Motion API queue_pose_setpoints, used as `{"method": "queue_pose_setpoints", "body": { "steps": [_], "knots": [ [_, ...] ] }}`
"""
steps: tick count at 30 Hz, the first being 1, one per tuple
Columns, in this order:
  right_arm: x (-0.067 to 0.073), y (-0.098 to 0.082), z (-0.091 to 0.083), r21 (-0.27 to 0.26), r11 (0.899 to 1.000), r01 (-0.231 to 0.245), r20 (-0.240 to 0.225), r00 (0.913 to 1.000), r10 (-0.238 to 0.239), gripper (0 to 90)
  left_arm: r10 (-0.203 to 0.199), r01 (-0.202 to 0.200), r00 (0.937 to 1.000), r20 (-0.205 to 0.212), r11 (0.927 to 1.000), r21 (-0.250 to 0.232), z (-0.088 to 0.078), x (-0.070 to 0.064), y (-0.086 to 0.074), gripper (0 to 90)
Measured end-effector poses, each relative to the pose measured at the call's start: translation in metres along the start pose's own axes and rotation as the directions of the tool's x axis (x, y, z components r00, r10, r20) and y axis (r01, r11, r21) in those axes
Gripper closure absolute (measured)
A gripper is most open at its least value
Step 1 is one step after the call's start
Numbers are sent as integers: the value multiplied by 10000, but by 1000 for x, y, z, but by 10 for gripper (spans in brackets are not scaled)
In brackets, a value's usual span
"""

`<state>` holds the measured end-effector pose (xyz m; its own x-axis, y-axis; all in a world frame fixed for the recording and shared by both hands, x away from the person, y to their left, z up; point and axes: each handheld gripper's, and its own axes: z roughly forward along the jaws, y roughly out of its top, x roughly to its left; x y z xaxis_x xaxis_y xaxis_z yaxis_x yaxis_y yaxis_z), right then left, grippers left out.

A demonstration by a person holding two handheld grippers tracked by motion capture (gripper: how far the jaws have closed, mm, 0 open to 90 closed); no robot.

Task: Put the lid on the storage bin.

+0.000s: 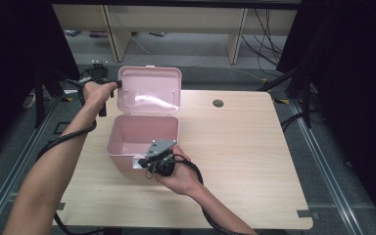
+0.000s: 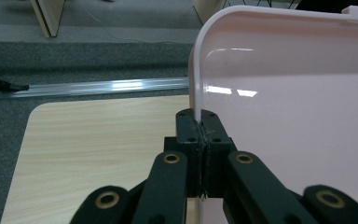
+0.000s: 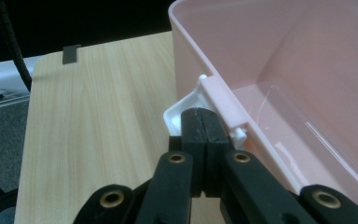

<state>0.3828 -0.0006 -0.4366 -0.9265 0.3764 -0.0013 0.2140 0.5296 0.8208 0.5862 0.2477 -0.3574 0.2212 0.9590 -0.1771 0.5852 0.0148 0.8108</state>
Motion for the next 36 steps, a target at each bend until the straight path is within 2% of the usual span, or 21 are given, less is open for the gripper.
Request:
{"method": "queue_pose_setpoints", "body": {
  "steps": [1,6,22,36],
  "knots": [
    [0,0,0,-2,10000,-4,3,10000,4,900,-63,63,10000,1,9997,-228,-2,-1,-1,884],
    [0,0,-1,84,10000,5,-28,10000,-5,900,-18,20,10000,33,9987,-508,-8,-2,-3,885],
    [1,0,-1,85,10000,20,-23,10000,-20,900,222,-216,9997,43,9934,-1122,-23,-6,-9,886],
    [1,0,-1,154,9998,116,-11,9999,-116,900,418,-397,9991,88,9843,-1720,-35,-9,-16,885]
  ]
}}
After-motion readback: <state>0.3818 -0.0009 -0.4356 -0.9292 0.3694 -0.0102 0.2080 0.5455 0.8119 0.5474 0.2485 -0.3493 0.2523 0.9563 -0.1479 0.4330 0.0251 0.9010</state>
